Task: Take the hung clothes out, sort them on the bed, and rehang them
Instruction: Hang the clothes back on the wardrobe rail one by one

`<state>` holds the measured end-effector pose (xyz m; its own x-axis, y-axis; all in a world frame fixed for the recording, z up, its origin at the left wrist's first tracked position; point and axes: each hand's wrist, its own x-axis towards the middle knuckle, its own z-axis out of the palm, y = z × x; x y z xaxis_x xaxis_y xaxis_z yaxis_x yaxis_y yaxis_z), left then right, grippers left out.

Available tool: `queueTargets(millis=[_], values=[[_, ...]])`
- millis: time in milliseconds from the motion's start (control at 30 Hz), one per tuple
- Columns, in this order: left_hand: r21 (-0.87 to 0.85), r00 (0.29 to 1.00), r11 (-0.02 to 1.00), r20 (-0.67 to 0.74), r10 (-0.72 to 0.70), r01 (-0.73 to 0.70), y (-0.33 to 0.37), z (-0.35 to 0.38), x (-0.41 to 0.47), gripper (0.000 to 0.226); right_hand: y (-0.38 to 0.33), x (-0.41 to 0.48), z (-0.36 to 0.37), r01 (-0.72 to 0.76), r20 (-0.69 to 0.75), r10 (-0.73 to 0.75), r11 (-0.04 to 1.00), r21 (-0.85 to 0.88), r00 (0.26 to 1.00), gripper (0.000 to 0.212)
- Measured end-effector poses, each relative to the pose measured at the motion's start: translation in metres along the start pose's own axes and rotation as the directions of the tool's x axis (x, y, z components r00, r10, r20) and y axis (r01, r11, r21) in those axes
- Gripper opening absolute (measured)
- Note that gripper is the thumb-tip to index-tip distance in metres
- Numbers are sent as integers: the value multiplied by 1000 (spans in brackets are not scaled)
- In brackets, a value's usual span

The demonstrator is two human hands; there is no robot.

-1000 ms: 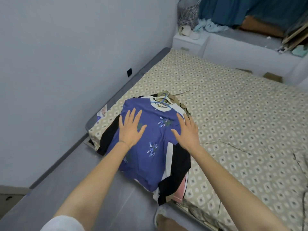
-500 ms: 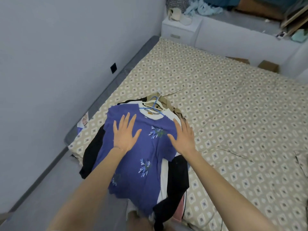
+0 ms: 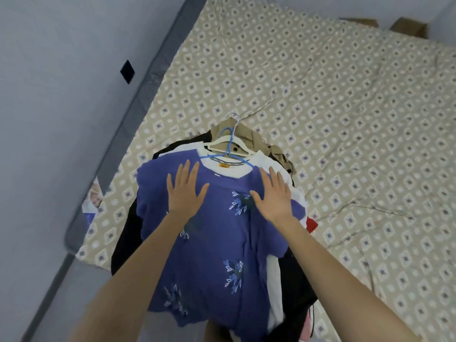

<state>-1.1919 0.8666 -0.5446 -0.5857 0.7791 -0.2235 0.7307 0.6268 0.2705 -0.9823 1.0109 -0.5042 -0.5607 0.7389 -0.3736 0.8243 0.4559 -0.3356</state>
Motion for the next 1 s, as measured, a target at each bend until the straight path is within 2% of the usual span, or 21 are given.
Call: queueTargets(millis=[167, 400, 633, 733, 833, 1000], values=[[56, 994, 995, 84, 74, -79, -24, 25, 49, 69, 0, 45, 23, -42, 7, 42, 999, 19, 999, 70], [107, 987, 986, 112, 112, -124, -37, 51, 90, 58, 9, 75, 62, -37, -51, 40, 997, 66, 998, 66], [62, 996, 995, 17, 83, -84, -37, 58, 106, 40, 9, 84, 63, -85, -162, 96, 994, 73, 982, 44], [92, 995, 991, 10, 97, -97, -33, 48, 107, 31, 6, 84, 57, -110, -108, 116, 992, 54, 987, 37], [122, 992, 986, 77, 101, -110, -30, 41, 105, 33, 2, 82, 55, -85, -40, 84, 996, -1, 996, 37], [159, 990, 985, 130, 51, -71, -23, 39, 105, 34, -5, 86, 55, -147, 9, 147, 989, -29, 989, 33]])
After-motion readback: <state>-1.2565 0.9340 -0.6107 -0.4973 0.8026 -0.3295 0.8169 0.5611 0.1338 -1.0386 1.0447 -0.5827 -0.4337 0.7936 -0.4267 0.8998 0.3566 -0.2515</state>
